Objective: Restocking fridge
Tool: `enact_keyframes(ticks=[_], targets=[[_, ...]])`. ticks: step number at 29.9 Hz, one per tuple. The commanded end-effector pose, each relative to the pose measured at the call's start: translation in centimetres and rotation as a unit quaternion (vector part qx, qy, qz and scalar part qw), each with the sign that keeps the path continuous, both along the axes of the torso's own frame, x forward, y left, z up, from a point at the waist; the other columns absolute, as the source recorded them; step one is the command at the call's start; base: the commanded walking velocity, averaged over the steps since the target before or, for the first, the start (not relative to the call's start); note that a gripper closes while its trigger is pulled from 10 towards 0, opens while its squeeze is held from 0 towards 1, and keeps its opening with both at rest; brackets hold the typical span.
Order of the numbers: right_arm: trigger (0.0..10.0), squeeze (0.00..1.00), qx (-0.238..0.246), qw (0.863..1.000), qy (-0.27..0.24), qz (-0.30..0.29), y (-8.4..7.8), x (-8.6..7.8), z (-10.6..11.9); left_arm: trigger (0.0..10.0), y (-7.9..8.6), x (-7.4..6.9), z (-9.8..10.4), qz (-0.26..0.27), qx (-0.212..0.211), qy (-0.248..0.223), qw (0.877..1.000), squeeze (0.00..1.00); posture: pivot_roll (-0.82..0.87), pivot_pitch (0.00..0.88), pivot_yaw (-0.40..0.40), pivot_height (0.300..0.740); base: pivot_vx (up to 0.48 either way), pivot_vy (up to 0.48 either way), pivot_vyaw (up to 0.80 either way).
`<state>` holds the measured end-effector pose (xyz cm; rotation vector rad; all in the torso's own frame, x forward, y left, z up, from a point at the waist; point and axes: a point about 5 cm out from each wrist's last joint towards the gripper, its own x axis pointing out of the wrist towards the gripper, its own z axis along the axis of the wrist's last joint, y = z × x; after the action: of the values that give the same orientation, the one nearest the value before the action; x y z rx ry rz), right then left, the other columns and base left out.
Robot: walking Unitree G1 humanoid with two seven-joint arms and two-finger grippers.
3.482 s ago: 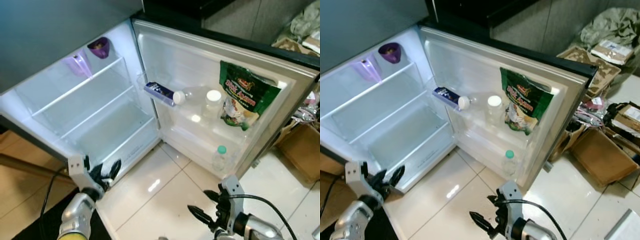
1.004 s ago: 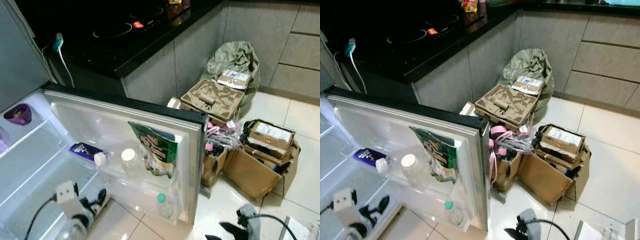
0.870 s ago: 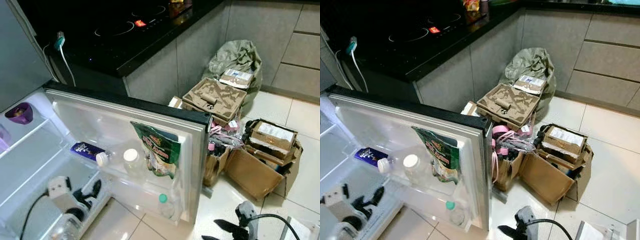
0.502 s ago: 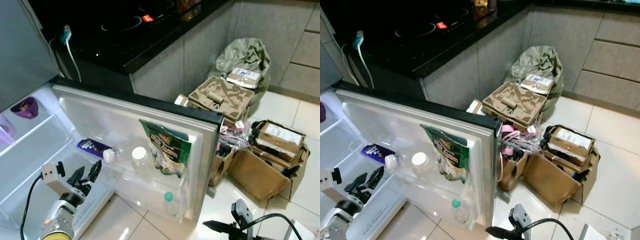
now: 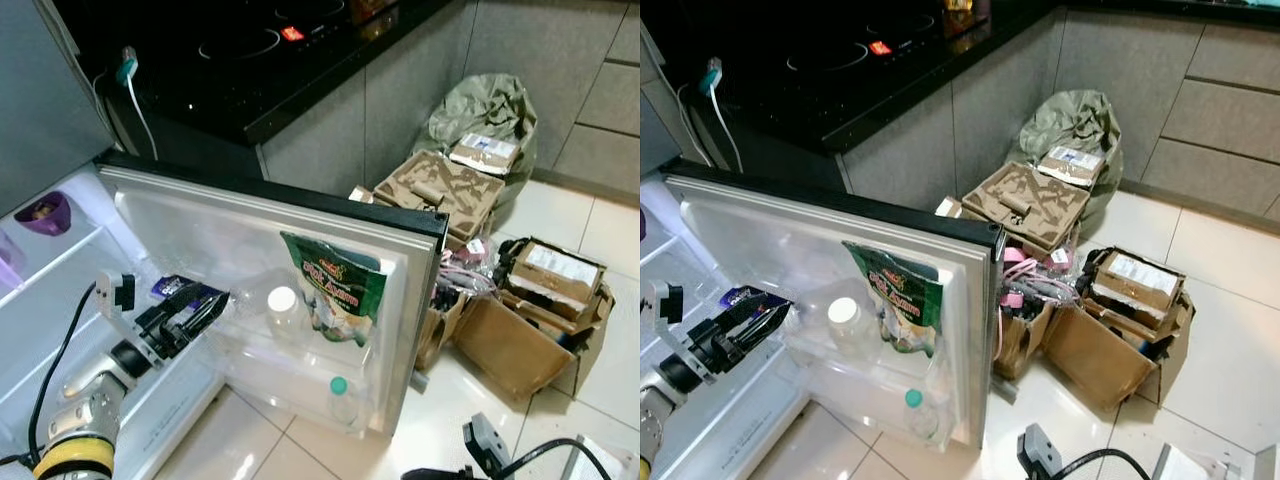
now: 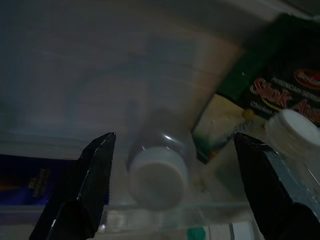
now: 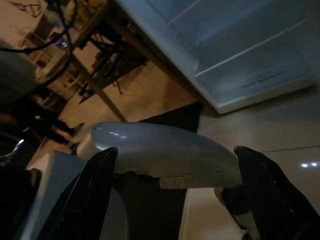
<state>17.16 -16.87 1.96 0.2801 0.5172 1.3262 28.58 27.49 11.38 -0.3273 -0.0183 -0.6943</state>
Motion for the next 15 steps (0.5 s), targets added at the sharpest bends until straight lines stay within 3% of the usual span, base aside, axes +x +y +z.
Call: enact_keyframes(ticks=[1, 4, 15], targets=[[10.0, 0.00, 0.014, 1.000, 0.005, 0.019, 0.5, -0.5, 0.4, 10.0, -0.2, -0.3, -0.4, -0.008, 0.024, 0.014, 1.000, 0.00, -0.15, 0.170, 0.097, 0.740, 0.000, 0.000, 0.00], [10.0, 0.00, 0.022, 0.999, -0.002, 0.033, 1.0, -0.4, 1.2, 10.0, -0.5, 0.0, -0.3, -0.003, 0.040, 0.010, 0.999, 0.00, -0.15, 0.170, 0.096, 0.740, 0.000, 0.000, 0.00], [10.0, 0.00, 0.014, 0.999, -0.006, 0.052, 1.7, -0.4, 1.7, 10.0, -2.4, 1.2, -0.2, -0.002, 0.035, 0.007, 0.999, 0.00, -0.15, 0.172, 0.098, 0.740, 0.000, 0.000, 0.00]])
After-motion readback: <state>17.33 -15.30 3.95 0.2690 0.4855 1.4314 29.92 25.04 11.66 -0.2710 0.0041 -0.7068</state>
